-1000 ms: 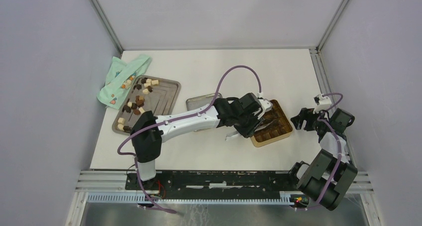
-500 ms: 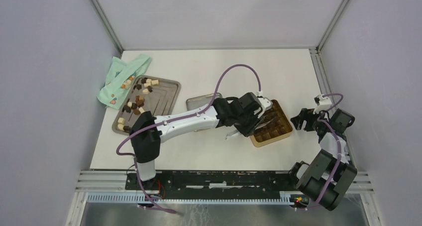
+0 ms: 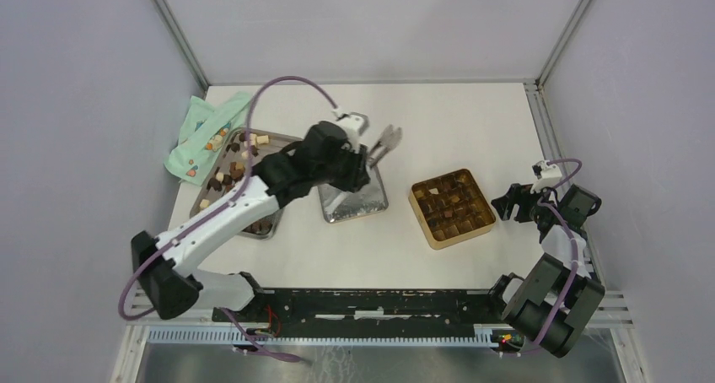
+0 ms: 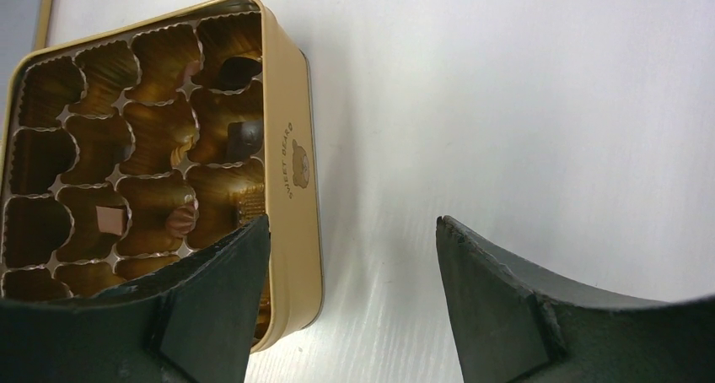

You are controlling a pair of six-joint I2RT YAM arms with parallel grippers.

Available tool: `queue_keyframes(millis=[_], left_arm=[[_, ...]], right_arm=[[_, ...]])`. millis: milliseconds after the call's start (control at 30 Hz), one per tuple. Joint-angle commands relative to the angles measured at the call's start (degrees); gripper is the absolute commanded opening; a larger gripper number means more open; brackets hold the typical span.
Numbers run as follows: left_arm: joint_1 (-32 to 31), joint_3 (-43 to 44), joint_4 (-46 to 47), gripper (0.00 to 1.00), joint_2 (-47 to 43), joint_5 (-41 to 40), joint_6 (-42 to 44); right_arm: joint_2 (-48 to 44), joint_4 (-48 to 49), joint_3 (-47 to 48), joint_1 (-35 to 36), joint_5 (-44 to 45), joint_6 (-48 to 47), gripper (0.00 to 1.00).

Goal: Pack the chocolate
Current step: Pick up the fake chocolate from the plate.

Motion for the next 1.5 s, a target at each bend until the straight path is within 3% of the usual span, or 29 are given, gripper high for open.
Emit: queue_keyframes(millis=[0,233,733,1100,1467], left_arm=[[11.0,-6.0,-2.8,0.42,-11.1,-3.0,-6.0],[26.5,-11.8,-10.1,0.44,-19.3,-6.2,-6.2],[48.0,-15.6,-21.7,0.44,-16.8,-2.9,-14.5],[49.6,-11.8,-30.7,0.44,-10.6,-12.7,-19.4],[50.0,-12.1,-25.9,0.44,-5.4,-9.5,-16.2]], right_arm=[[-0.3,2.3,-0.2,-0.3,-2.7,0.3,0.78],[0.3,2.7,0.0,-0.3,-4.3,0.6,0.78],[3.7,1.1,2.7,-0.3,-7.3,1.2,0.77],[5.0,-0.6,4.2,-0.3,-9.5,1.3,0.77],[5.3,-0.7,4.1,-0.4,-9.6,1.1,0.78]])
